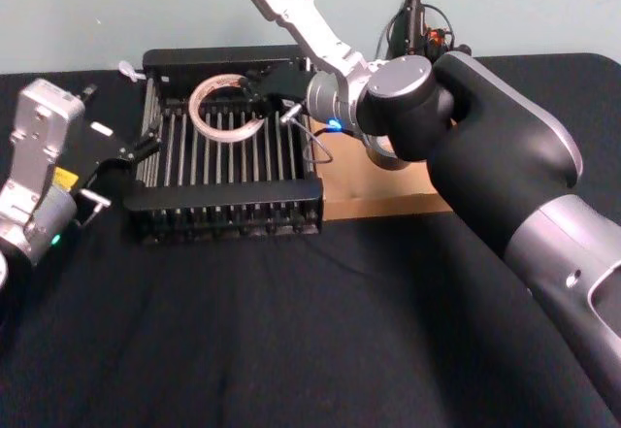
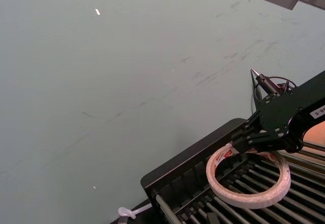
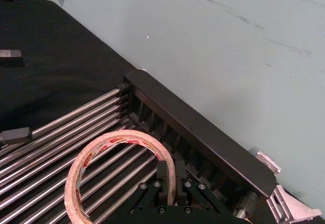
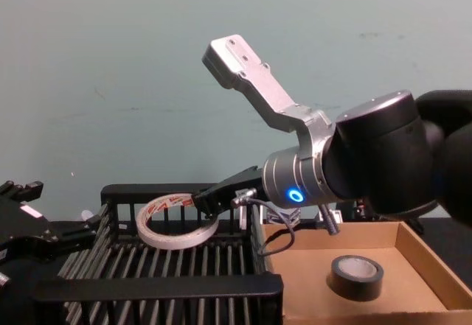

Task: Pick up the white tape and place it into the black box , Pick up the silver tape and place it into the brown box.

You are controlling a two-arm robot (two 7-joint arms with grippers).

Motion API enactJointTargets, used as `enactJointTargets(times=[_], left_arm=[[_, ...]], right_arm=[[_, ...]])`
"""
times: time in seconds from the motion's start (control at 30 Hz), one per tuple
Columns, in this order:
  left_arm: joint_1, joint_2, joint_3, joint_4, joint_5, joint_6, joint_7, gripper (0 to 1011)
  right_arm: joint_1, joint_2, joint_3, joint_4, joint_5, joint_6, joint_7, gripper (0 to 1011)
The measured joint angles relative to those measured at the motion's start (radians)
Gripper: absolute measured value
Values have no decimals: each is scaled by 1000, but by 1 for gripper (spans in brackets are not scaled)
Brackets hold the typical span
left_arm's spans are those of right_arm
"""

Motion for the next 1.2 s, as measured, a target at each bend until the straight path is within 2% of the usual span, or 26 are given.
enactJointTargets(times=[0.3,0.37,0.83,0.87,1.2], left_arm=[[0,0,0,0,0,0,0,1001],[0,0,0,0,0,0,0,1001],[0,0,0,0,0,0,0,1001],[0,0,0,0,0,0,0,1001],[0,0,0,0,0,0,0,1001]], right_arm=[[1,1,0,-1,0,0,0,95],[1,1,0,-1,1,0,0,126],[1,2,0,-3,3,0,0,522],[1,2,0,-3,3,0,0,580],[1,2,0,-4,4,0,0,886]])
